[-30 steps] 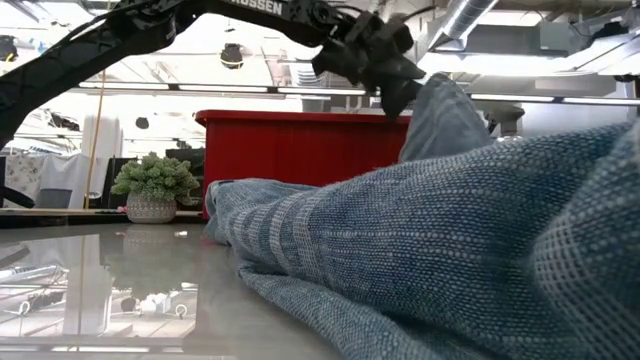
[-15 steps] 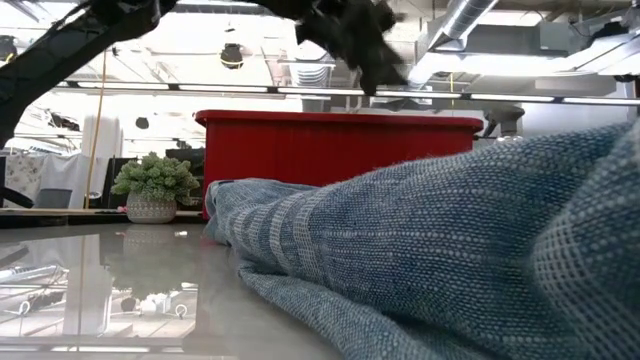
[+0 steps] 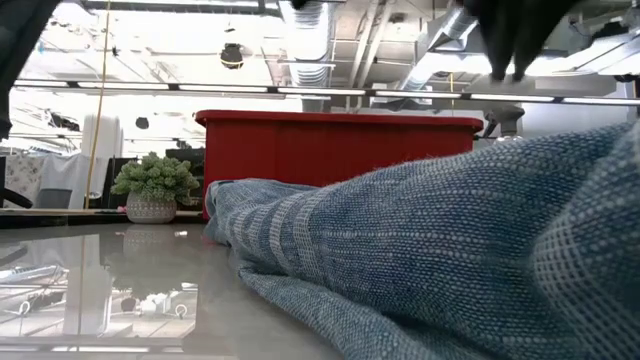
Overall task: Fold Laundry from Bin
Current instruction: Fold the blue polo shirt
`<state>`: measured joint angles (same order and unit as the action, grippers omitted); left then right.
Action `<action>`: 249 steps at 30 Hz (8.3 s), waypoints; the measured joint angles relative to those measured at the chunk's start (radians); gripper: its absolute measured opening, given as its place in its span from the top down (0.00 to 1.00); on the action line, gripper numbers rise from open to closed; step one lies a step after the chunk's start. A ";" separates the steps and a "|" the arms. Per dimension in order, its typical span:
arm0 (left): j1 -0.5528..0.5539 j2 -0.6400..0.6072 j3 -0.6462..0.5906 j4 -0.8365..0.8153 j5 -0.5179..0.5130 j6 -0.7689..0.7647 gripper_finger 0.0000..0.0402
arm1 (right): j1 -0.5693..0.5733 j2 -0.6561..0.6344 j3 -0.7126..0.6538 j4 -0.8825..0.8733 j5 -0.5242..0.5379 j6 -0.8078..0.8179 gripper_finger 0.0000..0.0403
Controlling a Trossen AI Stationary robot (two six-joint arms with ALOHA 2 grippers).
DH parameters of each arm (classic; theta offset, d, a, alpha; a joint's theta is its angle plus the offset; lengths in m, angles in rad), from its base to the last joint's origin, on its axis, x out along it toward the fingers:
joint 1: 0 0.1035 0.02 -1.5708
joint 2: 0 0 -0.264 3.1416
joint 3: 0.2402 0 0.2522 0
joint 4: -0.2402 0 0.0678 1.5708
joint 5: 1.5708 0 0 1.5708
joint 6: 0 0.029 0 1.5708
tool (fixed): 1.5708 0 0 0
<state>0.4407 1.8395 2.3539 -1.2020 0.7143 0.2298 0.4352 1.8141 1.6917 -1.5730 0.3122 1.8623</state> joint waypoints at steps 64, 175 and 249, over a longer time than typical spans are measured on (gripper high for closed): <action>-0.795 -0.604 -2.053 1.571 -0.897 -0.634 0.57 | -0.285 -0.256 -0.514 0.202 -0.048 -0.588 0.88; -0.830 -0.998 -1.489 -0.105 -0.539 -1.353 1.00 | -0.313 -0.255 -0.858 0.665 -0.108 -0.615 0.95; -0.072 -0.958 -1.794 0.697 -0.900 -1.165 0.56 | -0.314 -0.255 -0.859 0.704 -0.129 -0.694 0.95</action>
<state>0.3686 0.8810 0.5599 -0.5046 -0.1858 -0.9352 0.1215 1.5593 0.8330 -0.8688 0.1833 1.1687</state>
